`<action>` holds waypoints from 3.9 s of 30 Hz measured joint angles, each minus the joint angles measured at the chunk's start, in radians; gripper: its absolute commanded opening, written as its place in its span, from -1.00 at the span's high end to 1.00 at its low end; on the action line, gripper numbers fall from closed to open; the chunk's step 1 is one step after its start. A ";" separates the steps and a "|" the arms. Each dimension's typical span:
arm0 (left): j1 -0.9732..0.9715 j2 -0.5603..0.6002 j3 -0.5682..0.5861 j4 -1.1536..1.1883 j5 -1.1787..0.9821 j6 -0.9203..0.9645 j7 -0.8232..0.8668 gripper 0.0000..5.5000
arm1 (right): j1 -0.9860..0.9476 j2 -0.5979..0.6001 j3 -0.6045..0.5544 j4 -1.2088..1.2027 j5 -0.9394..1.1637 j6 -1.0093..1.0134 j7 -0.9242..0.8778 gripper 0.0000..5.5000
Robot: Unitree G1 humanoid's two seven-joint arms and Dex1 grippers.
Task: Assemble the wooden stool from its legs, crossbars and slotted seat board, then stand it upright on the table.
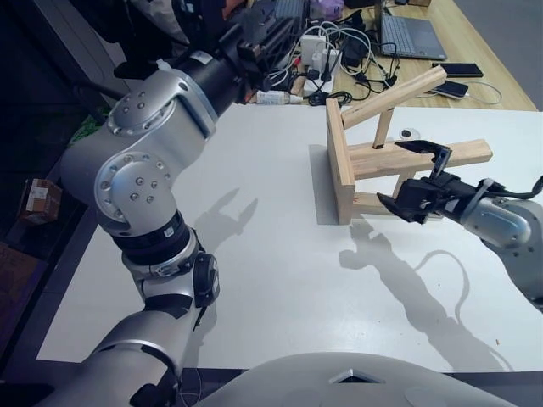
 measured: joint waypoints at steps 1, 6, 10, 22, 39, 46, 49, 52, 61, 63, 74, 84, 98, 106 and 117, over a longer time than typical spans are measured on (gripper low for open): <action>0.017 -0.020 -0.001 -0.005 0.011 -0.003 0.028 -0.01 | -0.021 0.016 0.033 0.063 -0.090 -0.046 -0.042 -0.89; 0.254 0.010 -0.080 -0.038 0.254 -0.108 0.183 -0.01 | -0.060 0.160 0.106 0.284 -0.281 -0.118 -0.157 -0.82; 0.327 -0.049 -0.074 -0.039 0.327 -0.159 0.258 -0.01 | -0.076 0.260 0.100 0.337 -0.295 -0.121 -0.181 -0.60; 0.412 -0.118 -0.006 0.002 0.395 -0.194 0.300 -0.01 | -0.040 0.466 -0.079 0.281 -0.125 0.035 -0.151 -0.07; 0.396 -0.121 -0.001 0.022 0.454 -0.211 0.290 -0.01 | -0.077 0.709 -0.325 0.155 0.165 0.217 -0.126 -0.07; 0.380 -0.112 -0.008 0.022 0.475 -0.213 0.272 -0.01 | -0.068 0.740 -0.382 0.146 0.245 0.256 -0.133 -0.03; 0.376 -0.111 -0.008 0.022 0.481 -0.213 0.266 -0.01 | -0.064 0.744 -0.402 0.146 0.276 0.265 -0.142 0.00; 0.376 -0.106 -0.009 0.021 0.491 -0.213 0.259 -0.01 | -0.057 0.747 -0.406 0.144 0.289 0.266 -0.150 0.05; 0.345 -0.070 -0.003 0.024 0.513 -0.224 0.235 -0.01 | 0.039 0.768 -0.412 0.196 0.393 0.347 -0.150 0.48; 0.344 -0.070 -0.002 0.024 0.514 -0.224 0.232 -0.01 | 0.040 0.759 -0.414 0.196 0.395 0.352 -0.154 0.52; 0.344 -0.070 -0.003 0.021 0.509 -0.250 0.185 -0.28 | 0.064 0.761 -0.438 0.194 0.491 0.325 -0.152 0.08; 0.622 -0.066 -0.125 -0.087 0.489 -0.371 0.045 -0.63 | 0.259 0.753 -0.500 -0.006 0.649 0.340 -0.112 -0.35; 0.934 -0.161 -0.266 -0.096 0.569 -0.572 0.101 -0.63 | 0.483 0.880 -0.610 -0.009 0.779 0.141 -0.184 -0.35; 0.963 -0.190 -0.328 -0.081 0.621 -0.631 0.127 -0.63 | 0.524 0.921 -0.606 -0.014 0.794 0.118 -0.216 -0.35; 0.965 -0.184 -0.332 -0.052 0.630 -0.678 0.095 -0.63 | 0.532 0.913 -0.593 -0.016 0.795 0.118 -0.217 -0.35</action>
